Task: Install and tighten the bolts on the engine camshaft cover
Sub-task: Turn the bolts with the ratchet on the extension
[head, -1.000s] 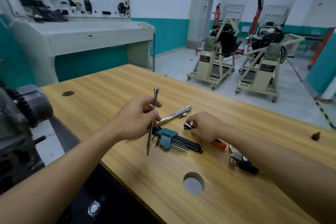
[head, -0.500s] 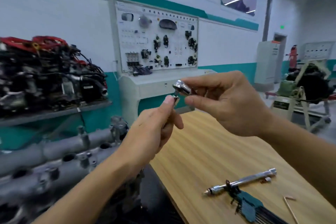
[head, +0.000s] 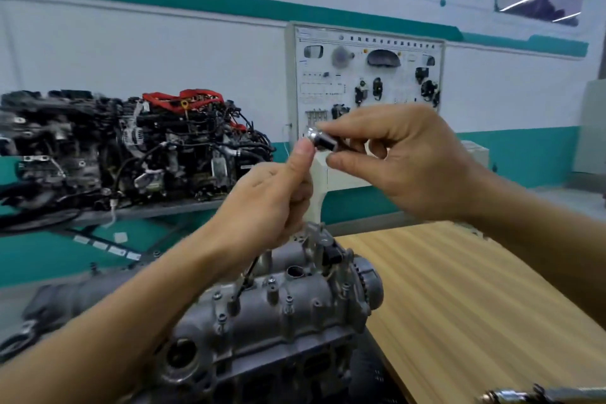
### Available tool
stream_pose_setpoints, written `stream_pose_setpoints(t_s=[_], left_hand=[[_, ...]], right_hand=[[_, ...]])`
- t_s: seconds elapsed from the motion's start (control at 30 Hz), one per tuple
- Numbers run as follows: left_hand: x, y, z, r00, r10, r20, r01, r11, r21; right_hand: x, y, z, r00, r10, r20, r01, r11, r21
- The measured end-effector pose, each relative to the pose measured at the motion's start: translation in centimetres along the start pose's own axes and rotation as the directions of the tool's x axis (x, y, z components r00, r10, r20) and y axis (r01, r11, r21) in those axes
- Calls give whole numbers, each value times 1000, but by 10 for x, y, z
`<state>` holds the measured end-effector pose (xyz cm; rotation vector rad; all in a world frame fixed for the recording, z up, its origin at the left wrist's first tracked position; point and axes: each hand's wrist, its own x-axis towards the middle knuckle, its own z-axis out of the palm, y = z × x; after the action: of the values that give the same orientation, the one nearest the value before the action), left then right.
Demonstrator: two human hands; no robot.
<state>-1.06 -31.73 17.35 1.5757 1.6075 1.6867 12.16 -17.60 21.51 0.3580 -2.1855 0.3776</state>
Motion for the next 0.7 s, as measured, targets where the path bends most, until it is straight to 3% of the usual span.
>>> stream_pose_setpoints(t_s=[0.27, 0.43, 0.53, 0.7], left_hand=[[28, -11, -36, 974, -95, 207, 143, 963, -230], [55, -32, -30, 979, -110, 171, 159, 938, -307], [69, -45, -32, 977, -144, 156, 192, 911, -365], [72, -73, -39, 975, -199, 99, 220, 925, -310]], right_hand=[[44, 25, 7, 992, -101, 76, 104, 994, -29], [68, 49, 22, 971, -196, 140, 219, 961, -168], [69, 66, 38, 986, -139, 93, 150, 982, -115], [52, 83, 65, 996, -22, 86, 26, 999, -46]])
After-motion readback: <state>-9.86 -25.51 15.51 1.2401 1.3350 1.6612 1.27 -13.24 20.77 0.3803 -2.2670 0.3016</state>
